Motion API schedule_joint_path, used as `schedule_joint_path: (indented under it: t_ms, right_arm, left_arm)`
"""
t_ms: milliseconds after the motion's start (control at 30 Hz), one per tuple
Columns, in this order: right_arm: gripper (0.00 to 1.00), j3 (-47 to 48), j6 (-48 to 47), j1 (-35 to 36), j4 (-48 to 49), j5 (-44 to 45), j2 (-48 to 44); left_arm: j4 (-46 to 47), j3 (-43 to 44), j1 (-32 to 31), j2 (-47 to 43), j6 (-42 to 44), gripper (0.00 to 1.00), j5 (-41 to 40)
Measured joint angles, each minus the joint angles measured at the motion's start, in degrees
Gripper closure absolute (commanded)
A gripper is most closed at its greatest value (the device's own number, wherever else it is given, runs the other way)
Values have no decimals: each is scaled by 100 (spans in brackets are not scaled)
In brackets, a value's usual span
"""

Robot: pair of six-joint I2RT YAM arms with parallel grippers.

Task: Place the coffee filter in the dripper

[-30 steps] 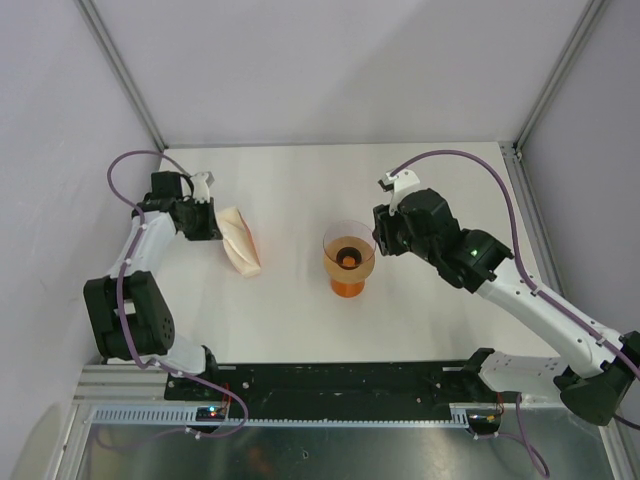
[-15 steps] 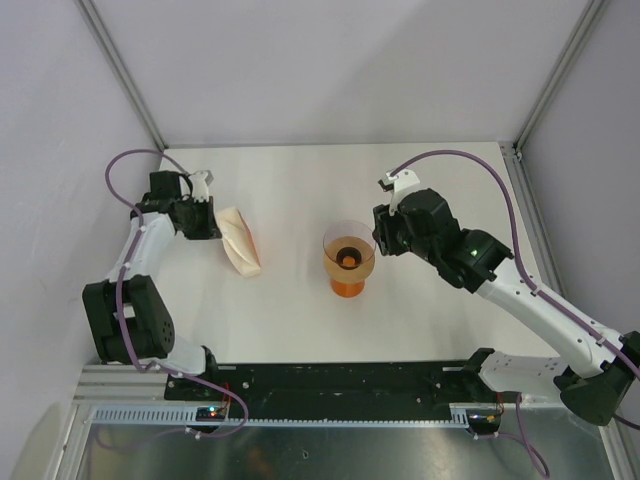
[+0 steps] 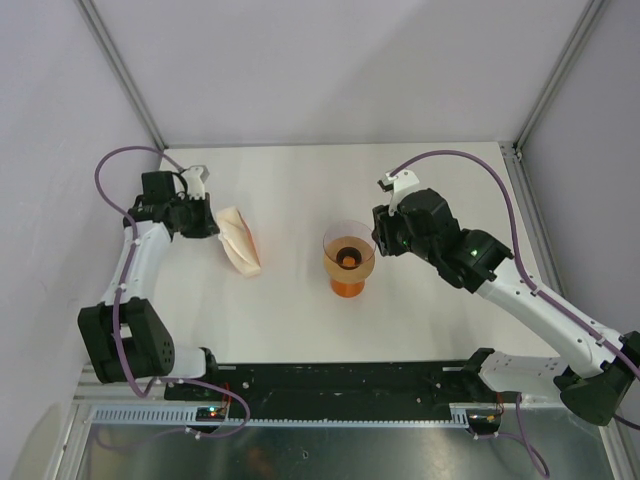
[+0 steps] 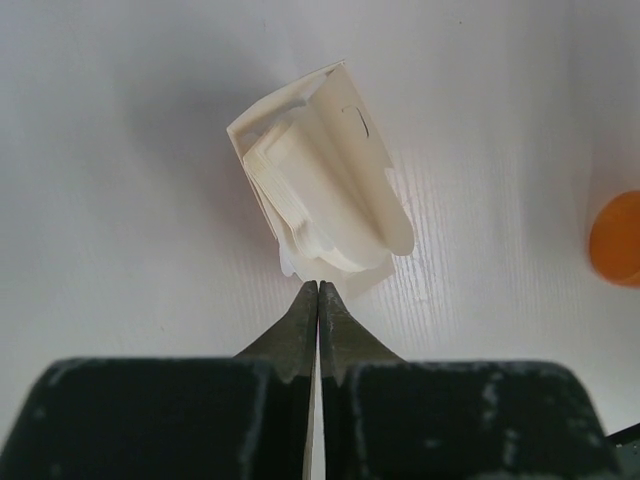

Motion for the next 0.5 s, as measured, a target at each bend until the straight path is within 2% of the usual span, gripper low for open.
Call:
schedule_joint_path:
  t_ms: [100, 200, 267, 500]
  right_arm:
    - [57, 0, 0, 0, 2, -22, 0]
    - [57, 0, 0, 7, 2, -46, 0]
    - [57, 0, 2, 11, 0, -48, 0]
    - [57, 0, 11, 22, -2, -46, -2]
  left_arm:
    - [2, -2, 0, 28, 13, 71, -26]
    - [4, -2, 0, 168, 44, 59, -31]
    - [4, -2, 2, 295, 68, 60, -33]
    - [11, 42, 7, 632, 96, 76, -55]
